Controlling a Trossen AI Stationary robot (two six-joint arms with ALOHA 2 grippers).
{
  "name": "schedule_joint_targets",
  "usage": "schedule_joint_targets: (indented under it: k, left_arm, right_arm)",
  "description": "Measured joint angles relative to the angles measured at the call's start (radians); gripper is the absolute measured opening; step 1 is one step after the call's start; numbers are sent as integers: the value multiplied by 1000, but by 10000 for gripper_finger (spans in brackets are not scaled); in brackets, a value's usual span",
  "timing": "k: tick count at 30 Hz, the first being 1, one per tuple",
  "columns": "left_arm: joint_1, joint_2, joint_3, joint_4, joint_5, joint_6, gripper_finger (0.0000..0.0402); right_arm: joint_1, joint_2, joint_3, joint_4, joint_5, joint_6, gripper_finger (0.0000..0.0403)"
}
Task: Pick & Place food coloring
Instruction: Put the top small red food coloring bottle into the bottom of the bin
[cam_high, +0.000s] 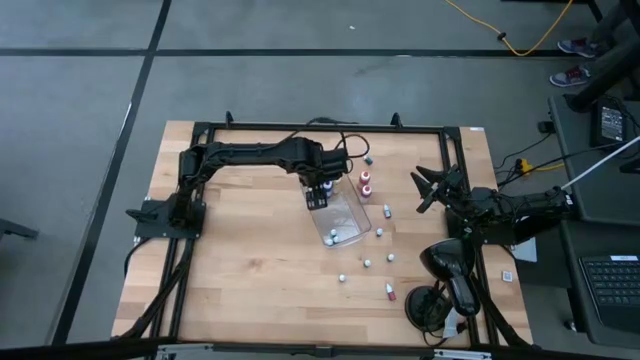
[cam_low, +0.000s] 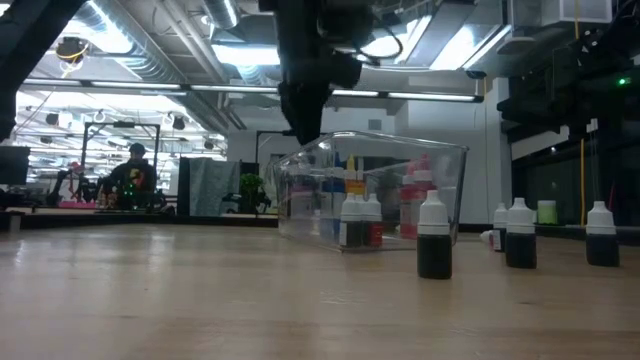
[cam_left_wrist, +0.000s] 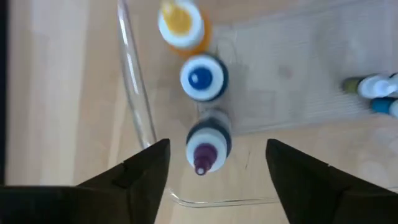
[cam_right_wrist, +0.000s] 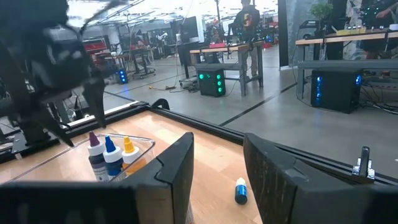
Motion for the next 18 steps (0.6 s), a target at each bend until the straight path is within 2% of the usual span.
schedule_joint_targets:
  k: [6,10,14,18]
  left_arm:
    - [17,0,131,-61,0,32,300]
    - [17,0,229,-70,9,137,319]
    - [19,-1,295,-64,28,272,323]
    - [28,-2,318,-50,26,344,321]
  right_arm:
    - [0,0,0,0,0,0,142]
    - [0,0,0,0,0,0,142]
    - [0,0,0,0,0,0,142]
    - [0,0,0,0,0,0,142]
